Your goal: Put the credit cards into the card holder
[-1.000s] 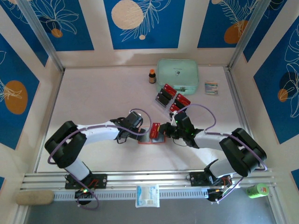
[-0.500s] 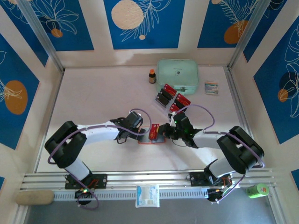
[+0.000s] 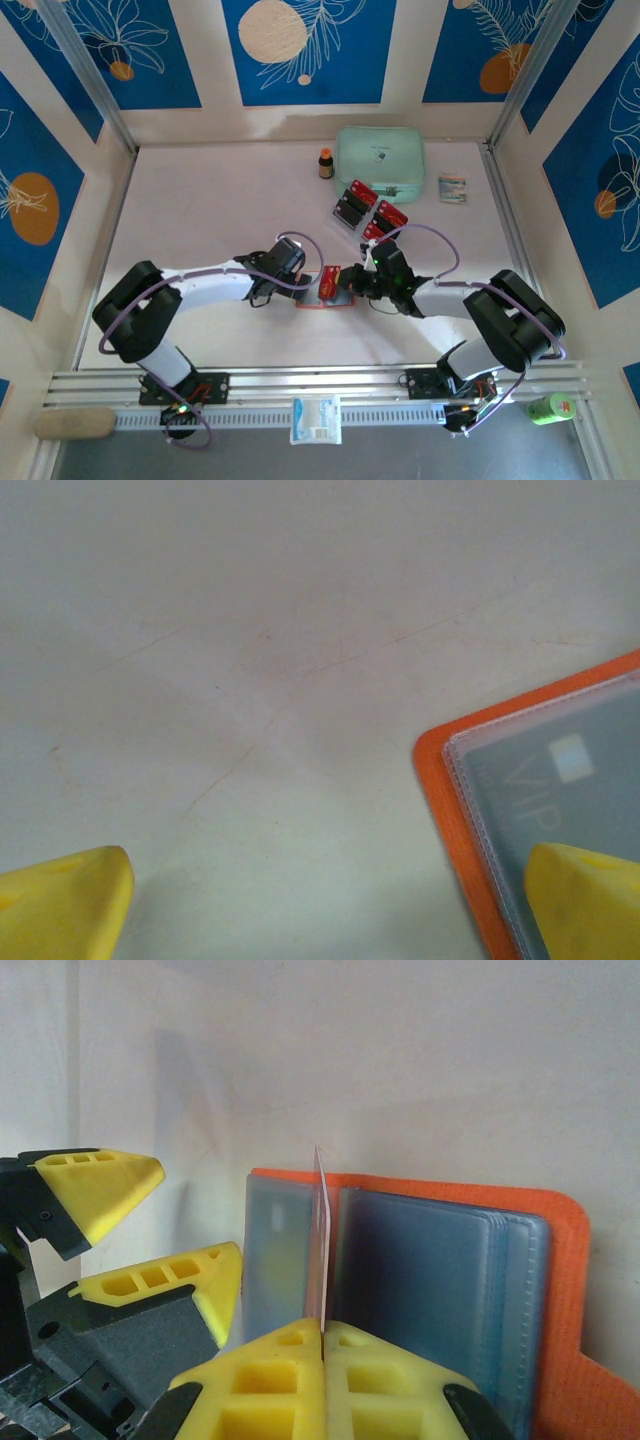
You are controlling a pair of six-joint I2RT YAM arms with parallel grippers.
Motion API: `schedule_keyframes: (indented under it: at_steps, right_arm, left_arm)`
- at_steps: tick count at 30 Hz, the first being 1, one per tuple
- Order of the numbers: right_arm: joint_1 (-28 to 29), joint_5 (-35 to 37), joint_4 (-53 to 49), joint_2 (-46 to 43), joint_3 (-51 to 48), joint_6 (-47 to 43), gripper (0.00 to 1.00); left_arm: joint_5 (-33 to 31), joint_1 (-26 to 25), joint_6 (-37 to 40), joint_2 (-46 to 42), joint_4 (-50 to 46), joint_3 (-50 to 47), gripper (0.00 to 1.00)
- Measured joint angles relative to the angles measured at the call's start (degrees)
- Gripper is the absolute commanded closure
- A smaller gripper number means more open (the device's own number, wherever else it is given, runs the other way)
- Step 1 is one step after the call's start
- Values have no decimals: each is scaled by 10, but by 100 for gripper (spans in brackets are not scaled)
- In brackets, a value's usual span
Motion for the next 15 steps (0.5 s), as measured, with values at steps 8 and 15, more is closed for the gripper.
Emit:
schedule_keyframes:
  at_steps: [8, 15]
  right_arm:
    - [1, -12, 0, 1, -1, 0, 100]
    - [3, -19, -1, 5, -1, -1, 100]
  left_arm:
    - [0, 0, 0, 0, 0, -4, 0]
    - [0, 0, 0, 4, 1, -7, 0]
